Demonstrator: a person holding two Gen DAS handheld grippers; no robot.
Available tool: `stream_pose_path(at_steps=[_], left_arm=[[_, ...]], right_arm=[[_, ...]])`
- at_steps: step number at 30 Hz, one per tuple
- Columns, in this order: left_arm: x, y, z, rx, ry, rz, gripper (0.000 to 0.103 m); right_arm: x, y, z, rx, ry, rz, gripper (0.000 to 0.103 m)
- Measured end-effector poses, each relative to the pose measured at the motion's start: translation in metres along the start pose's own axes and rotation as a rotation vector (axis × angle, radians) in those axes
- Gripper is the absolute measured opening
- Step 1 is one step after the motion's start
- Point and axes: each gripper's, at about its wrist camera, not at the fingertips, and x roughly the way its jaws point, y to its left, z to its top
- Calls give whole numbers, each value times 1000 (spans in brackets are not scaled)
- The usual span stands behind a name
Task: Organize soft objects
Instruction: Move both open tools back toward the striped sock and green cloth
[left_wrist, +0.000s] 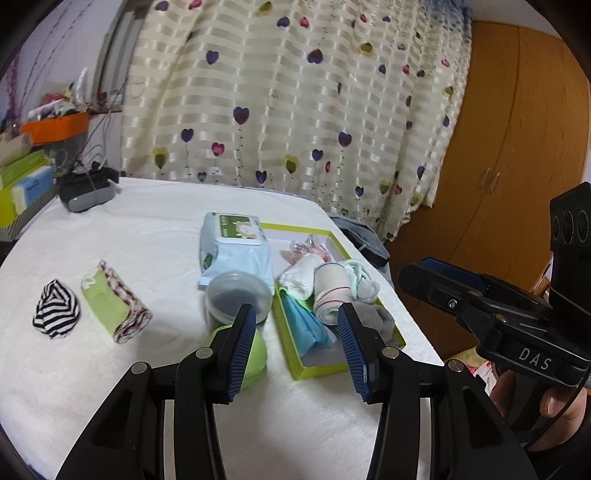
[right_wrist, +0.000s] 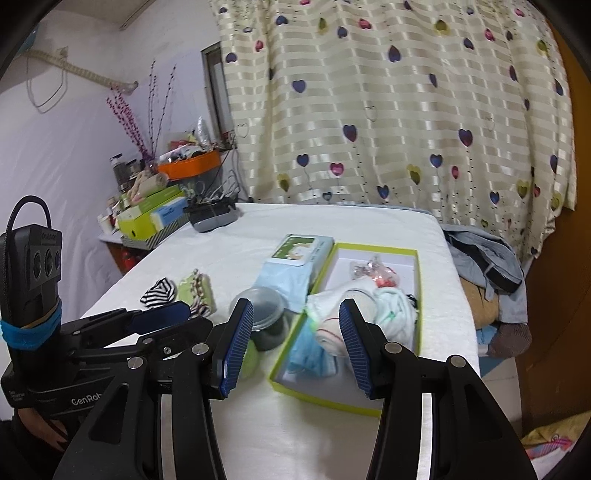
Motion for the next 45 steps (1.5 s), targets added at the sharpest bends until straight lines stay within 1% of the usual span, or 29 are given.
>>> stream_pose_path(at_steps=[22,31,38,45], left_arm=[[-10,27,-6,-56,-13,14,45],[-13,39,-9,-78,-14,35,45],[-19,58,-12,-103,-22,68,45],[-23,98,-22,-166,-16,140,45]], right_arm=[[14,33,-1,-67,40,25,50],[24,44,-2,-82,59,49,50],[39,56,-1,-100,75,82,50],[65,76,-1,-125,113,122,50]])
